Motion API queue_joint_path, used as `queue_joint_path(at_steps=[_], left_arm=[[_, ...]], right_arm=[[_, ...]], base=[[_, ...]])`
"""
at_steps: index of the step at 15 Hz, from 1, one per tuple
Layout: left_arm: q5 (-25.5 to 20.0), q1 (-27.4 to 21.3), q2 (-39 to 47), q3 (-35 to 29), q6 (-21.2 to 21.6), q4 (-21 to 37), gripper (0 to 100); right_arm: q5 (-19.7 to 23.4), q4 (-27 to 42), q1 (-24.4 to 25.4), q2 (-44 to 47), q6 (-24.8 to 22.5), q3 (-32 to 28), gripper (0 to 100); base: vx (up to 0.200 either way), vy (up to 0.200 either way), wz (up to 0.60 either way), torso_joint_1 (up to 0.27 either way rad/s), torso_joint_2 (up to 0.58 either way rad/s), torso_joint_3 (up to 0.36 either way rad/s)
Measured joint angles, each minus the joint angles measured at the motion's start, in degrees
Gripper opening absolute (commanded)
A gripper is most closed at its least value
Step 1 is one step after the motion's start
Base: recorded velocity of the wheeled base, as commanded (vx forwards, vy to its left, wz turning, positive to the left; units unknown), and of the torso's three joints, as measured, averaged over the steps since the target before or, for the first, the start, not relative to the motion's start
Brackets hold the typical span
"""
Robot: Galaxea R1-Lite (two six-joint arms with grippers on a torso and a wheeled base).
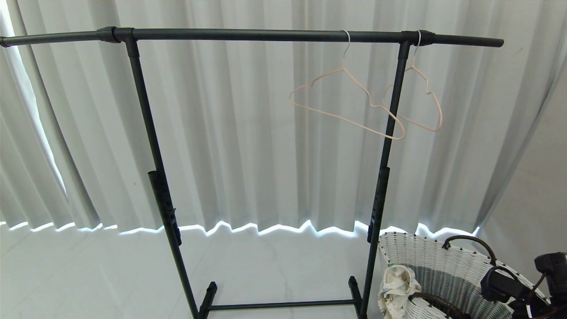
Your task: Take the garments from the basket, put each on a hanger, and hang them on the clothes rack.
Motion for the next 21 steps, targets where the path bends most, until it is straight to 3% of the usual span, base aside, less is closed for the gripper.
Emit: queue_joint_path(at_steps=[8,11,13,15,17,19,21], left_arm=[[0.0,0.0,0.0,0.0,0.0,0.0,100],[0.0,0.0,0.0,0.0,0.0,0.0,100],[0.0,0.0,0.0,0.0,0.0,0.0,100],[0.0,0.0,0.0,0.0,0.0,0.0,100],[-0.3,0.0,0.0,0.0,0.2,0.0,100],[-1.5,0.0,0.0,0.0,0.3,0.0,100],[-1.8,0.0,0.0,0.0,0.3,0.0,100]], right_arm=[[0.0,-0.4,-0.3,0.5,0.2,0.1,0],[0.0,-0.2,-1.2,-5.9,0.5,1.2,0],[0.0,3.4,-2.0,-12.7,0.9,1.4,0],[-0.5,13.9,-2.8,-21.4,1.1,-0.6,0],[-0.9,32.2,-3.2,-31.0,1.2,-6.2,0],[-1.2,51.2,-3.4,-41.1,2.4,-17.2,0],[-2.0,63.6,-3.6,-49.0,3.8,-26.8,0]], base=[[0.0,0.0,0.0,0.0,0.0,0.0],[0.0,0.0,0.0,0.0,0.0,0.0],[0.0,0.0,0.0,0.0,0.0,0.0],[0.0,0.0,0.0,0.0,0.0,0.0],[0.0,0.0,0.0,0.0,0.0,0.0],[0.0,0.0,0.0,0.0,0.0,0.0],[0.0,0.0,0.0,0.0,0.0,0.0]])
